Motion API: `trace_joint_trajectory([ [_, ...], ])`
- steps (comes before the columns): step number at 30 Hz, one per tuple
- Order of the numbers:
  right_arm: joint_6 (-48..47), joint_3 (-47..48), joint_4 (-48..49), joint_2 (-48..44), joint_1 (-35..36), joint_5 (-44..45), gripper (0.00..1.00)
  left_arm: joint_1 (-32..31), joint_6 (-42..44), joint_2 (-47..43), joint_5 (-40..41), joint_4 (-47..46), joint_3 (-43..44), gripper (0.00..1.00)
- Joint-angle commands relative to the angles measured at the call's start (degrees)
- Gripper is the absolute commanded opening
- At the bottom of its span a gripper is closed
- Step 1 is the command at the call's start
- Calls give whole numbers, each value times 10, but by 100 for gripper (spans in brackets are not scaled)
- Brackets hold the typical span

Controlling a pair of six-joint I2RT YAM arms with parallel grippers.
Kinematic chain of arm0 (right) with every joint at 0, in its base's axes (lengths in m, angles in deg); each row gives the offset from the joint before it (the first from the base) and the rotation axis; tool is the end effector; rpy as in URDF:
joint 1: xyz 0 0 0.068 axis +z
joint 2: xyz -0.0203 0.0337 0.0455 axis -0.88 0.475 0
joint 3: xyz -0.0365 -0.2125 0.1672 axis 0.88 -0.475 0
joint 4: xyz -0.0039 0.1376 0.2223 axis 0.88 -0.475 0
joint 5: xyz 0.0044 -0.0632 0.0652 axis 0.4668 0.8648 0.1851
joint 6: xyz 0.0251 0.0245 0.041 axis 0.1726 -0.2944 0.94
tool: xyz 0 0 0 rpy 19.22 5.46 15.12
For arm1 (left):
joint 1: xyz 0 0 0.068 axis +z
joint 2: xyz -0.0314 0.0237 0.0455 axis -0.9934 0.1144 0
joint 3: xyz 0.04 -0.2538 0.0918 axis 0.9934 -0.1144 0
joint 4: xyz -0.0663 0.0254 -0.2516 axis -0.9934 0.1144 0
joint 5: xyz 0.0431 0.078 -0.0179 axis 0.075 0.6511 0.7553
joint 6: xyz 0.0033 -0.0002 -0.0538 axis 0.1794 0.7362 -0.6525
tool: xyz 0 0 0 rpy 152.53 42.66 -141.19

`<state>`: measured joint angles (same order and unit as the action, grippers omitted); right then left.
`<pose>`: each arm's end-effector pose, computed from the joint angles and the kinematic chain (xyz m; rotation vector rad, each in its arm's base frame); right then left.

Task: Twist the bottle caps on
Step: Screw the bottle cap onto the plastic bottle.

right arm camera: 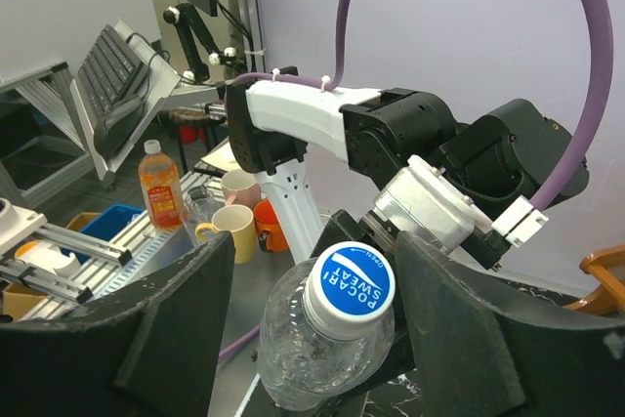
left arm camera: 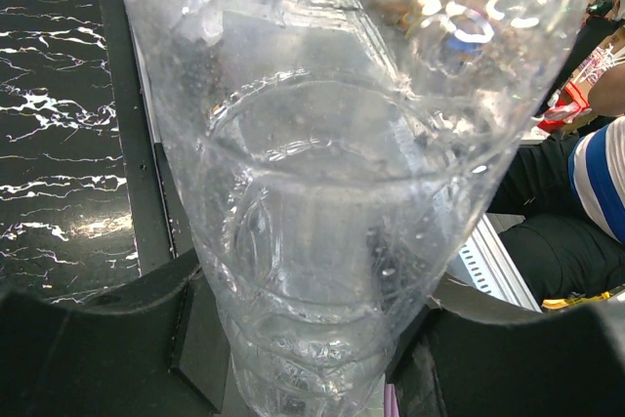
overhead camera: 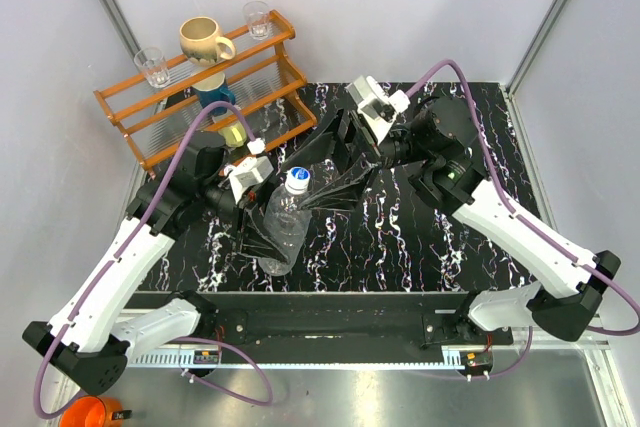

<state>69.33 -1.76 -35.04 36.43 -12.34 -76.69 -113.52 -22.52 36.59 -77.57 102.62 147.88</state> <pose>0.1513 0.2230 0.5128 -1.2912 0.8102 1.5629 0.1296 -0.1158 0.4007 1.4163 1.3971 -1.7364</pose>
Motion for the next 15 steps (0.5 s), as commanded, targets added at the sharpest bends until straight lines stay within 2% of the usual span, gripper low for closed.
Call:
trace_joint_trajectory([
  [1, 28, 14, 37, 2, -7, -13, 72, 1, 14, -8, -42, -25, 4, 0],
  [5, 42, 8, 42, 6, -11, -18, 64, 1, 44, -7, -30, 7, 16, 0],
  [15, 67, 0, 47, 17, -22, -15, 64, 1, 113, -3, -2, 65, 37, 0],
])
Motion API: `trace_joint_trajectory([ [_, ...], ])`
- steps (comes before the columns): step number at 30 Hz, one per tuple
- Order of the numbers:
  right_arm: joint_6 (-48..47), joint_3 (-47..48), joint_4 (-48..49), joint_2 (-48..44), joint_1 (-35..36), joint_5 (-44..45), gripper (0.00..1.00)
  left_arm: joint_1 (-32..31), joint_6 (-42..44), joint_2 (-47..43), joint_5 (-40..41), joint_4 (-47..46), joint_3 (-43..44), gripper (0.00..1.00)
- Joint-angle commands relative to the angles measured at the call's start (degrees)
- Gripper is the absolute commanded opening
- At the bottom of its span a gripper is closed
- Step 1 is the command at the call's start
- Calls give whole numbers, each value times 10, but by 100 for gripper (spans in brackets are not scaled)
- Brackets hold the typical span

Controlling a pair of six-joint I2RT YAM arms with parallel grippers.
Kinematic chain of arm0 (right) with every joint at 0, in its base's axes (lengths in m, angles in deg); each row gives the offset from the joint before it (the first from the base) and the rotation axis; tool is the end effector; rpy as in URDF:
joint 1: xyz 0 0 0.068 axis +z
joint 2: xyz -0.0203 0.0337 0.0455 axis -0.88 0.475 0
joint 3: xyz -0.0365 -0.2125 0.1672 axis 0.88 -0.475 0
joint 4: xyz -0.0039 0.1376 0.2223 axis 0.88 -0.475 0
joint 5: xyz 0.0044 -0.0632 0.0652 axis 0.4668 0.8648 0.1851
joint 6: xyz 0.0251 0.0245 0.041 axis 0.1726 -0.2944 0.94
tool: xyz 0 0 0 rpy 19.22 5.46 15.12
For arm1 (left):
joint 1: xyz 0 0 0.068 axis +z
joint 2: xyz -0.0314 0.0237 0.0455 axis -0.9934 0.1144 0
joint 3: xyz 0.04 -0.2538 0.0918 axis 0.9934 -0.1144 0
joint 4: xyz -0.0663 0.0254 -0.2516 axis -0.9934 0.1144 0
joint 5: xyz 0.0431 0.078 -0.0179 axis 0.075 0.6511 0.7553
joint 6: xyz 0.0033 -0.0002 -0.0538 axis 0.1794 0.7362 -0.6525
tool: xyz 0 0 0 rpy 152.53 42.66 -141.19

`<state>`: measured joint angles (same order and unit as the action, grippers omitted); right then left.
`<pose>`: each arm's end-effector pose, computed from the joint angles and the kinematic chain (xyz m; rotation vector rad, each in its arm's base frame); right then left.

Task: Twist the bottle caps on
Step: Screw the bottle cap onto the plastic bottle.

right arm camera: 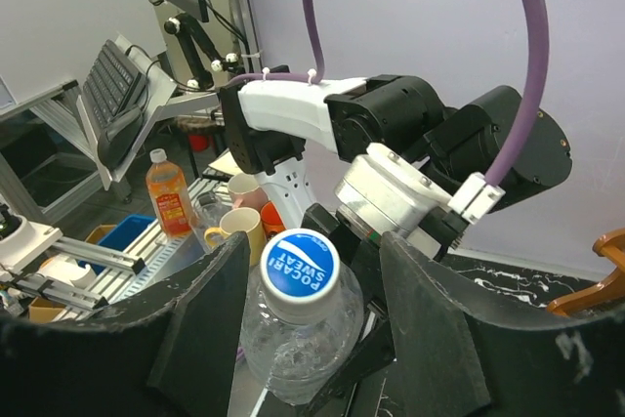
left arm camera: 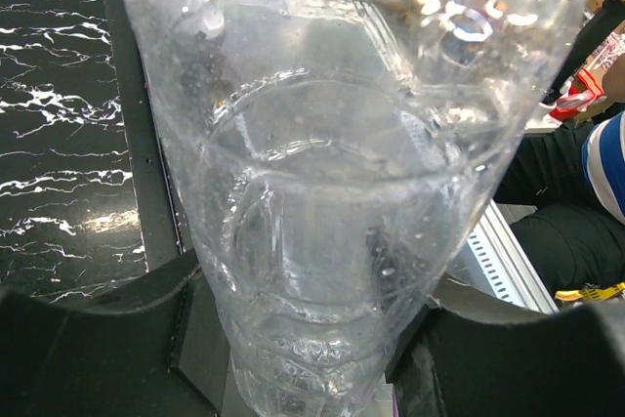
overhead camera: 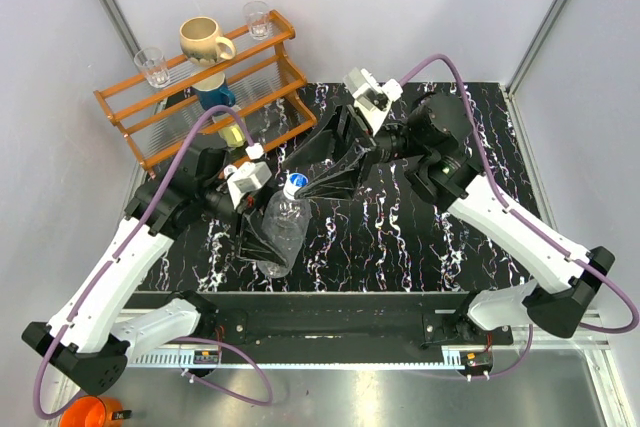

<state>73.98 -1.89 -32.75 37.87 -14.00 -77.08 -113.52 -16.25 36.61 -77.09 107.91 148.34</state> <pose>0.1632 0.2248 0.5089 -1.2603 0.8705 1.6024 0.1259 -0.1136 0.3969 1.4377 1.3836 -1.7091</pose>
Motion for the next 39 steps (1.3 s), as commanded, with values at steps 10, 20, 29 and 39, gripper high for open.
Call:
trace_joint_trajectory([
  [10, 48, -21, 44, 3, -7, -15, 60, 1, 58, 1, 1, 18, 43, 0],
  [20, 43, -36, 70, -20, -7, 9, 64, 1, 62, 6, 7, 20, 44, 0],
  [29, 81, -46, 126, -26, -7, 13, 61, 1, 64, 7, 13, 19, 43, 0],
  [39, 98, -46, 127, -14, -8, 4, 56, 1, 67, 4, 19, 20, 42, 0],
])
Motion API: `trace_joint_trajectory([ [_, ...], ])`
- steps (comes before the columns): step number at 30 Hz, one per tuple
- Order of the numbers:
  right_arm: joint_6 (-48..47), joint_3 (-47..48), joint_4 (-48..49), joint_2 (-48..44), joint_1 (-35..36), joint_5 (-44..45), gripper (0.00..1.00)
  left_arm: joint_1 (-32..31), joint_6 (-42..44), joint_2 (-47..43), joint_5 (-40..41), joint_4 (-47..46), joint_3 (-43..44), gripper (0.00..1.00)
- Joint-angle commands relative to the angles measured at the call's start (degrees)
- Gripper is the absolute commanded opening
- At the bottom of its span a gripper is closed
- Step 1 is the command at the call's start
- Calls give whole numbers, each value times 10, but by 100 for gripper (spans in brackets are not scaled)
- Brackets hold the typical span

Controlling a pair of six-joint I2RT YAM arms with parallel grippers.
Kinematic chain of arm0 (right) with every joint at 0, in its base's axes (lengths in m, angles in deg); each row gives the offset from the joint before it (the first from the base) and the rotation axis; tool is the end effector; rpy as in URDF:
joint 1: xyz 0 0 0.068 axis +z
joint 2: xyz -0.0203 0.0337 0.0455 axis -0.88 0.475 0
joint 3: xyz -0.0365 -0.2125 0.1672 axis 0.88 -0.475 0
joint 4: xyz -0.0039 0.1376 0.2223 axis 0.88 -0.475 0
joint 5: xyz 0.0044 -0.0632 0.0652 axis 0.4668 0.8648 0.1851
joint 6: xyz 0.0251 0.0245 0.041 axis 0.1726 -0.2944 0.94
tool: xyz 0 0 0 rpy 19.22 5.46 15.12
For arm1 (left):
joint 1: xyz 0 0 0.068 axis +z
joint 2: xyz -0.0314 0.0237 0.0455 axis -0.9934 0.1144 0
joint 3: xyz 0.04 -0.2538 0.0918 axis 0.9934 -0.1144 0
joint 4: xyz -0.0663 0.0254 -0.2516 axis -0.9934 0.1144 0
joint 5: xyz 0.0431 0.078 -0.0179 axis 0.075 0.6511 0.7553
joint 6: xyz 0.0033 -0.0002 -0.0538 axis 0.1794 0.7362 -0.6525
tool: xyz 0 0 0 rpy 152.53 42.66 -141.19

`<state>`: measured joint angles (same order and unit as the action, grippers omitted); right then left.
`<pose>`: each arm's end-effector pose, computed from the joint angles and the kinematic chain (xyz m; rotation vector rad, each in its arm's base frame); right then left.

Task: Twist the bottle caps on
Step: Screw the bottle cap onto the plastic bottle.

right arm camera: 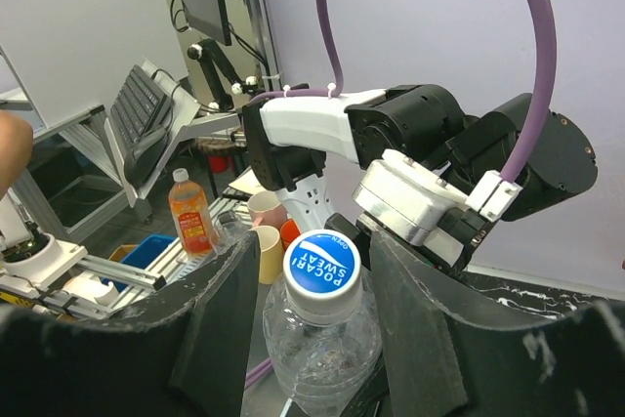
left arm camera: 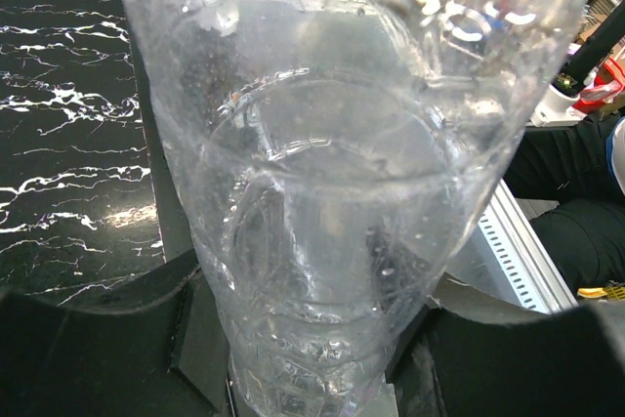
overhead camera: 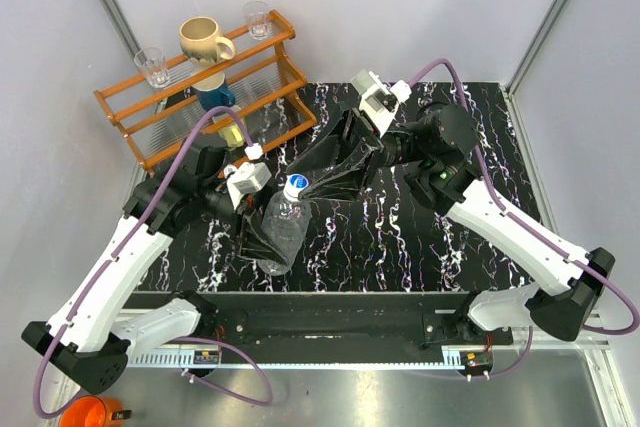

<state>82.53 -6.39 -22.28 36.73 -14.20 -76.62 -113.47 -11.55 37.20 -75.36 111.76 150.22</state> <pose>0.1602 0.2199 0.5036 -1.2106 0.8507 1.6757 0.1247 -0.1126 0.4000 1.4550 1.3740 -1.6526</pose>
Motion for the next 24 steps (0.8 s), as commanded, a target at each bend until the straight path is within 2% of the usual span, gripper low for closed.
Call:
trace_joint_trajectory([
  [1, 13, -1, 20, 1, -5, -1, 57, 1, 20, -3, 2, -19, 21, 0],
  [12, 22, 6, 0, 16, -5, -7, 57, 1, 21, -5, 3, -20, 24, 0],
  [19, 27, -5, 14, 10, -5, -5, 42, 1, 22, -5, 8, -19, 24, 0],
  [24, 28, -16, 14, 8, -5, 2, 22, 0, 24, -3, 16, -18, 27, 0],
])
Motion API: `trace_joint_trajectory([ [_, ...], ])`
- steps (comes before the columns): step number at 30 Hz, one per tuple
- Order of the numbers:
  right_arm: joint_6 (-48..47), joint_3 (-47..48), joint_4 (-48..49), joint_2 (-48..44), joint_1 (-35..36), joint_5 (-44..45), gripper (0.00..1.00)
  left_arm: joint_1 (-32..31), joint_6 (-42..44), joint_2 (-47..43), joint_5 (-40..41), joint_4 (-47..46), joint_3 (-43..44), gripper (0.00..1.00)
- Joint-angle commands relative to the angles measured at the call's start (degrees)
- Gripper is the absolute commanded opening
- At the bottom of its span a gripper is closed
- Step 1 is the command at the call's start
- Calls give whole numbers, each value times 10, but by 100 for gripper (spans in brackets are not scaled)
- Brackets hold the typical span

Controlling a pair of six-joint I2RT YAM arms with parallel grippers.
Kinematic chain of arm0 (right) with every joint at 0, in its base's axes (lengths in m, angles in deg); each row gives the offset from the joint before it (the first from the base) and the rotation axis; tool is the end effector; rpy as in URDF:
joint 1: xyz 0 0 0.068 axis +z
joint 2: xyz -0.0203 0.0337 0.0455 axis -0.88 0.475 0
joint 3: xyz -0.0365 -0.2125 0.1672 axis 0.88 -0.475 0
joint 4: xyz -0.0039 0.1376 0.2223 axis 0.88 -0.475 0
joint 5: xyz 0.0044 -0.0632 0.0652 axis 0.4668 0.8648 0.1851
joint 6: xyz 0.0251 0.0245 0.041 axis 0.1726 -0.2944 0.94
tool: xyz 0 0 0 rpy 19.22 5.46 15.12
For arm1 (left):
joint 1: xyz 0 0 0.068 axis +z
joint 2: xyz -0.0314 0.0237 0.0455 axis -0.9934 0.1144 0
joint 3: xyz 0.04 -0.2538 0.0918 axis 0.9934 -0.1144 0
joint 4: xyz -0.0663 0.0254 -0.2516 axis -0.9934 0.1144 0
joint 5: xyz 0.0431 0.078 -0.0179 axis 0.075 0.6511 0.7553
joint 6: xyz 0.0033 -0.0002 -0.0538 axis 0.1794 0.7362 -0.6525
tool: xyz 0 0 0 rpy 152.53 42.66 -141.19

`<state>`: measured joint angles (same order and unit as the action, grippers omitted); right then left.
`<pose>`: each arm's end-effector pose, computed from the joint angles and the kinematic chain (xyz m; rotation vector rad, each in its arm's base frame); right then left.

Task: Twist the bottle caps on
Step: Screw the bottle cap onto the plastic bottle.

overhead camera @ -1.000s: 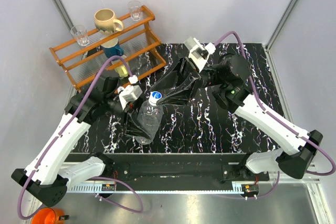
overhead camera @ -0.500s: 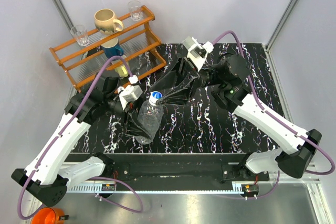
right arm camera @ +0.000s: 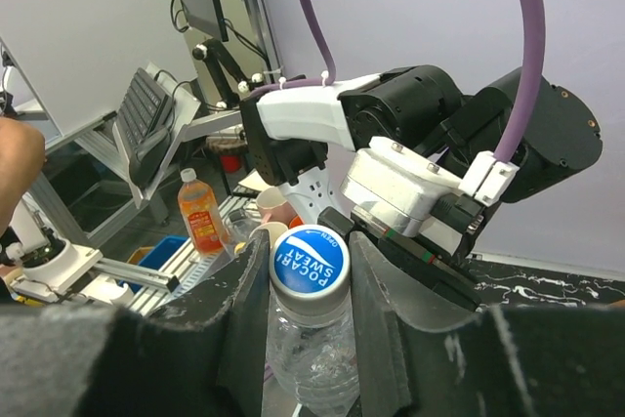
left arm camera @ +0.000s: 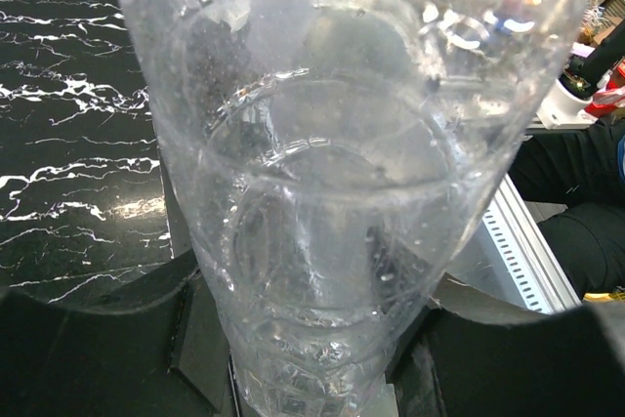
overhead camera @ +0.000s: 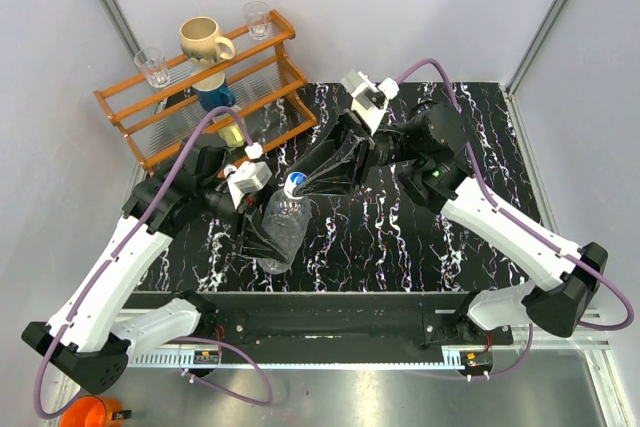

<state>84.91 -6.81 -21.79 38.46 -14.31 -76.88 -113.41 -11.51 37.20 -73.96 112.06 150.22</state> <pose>0.1687 0.2285 0.4942 -1.2033 0.9131 1.7174 0.1252 -0.1125 0.3991 1.4484 1.3981 -1.6293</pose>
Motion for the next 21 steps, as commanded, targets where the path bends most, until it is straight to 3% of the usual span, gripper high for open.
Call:
trace_joint_trajectory([
  [1, 2, -16, 10, -12, -4, 7, 21, 0, 25, -3, 11, -21, 28, 0],
  [5, -36, -37, -38, -22, -4, 43, 18, 0, 22, -1, 67, -24, 37, 0],
  [9, -122, -37, -191, -35, -4, 105, 12, 1, -4, -2, 104, -42, 37, 0],
  [11, -150, -52, -224, -42, -4, 150, 10, 0, -14, -2, 121, -57, 37, 0],
  [17, -125, -86, -264, -45, -4, 284, 7, 0, -50, 1, 244, -102, 35, 0],
  [21, -55, -95, -296, -27, -4, 392, 6, 1, -68, 0, 390, -131, 26, 0],
])
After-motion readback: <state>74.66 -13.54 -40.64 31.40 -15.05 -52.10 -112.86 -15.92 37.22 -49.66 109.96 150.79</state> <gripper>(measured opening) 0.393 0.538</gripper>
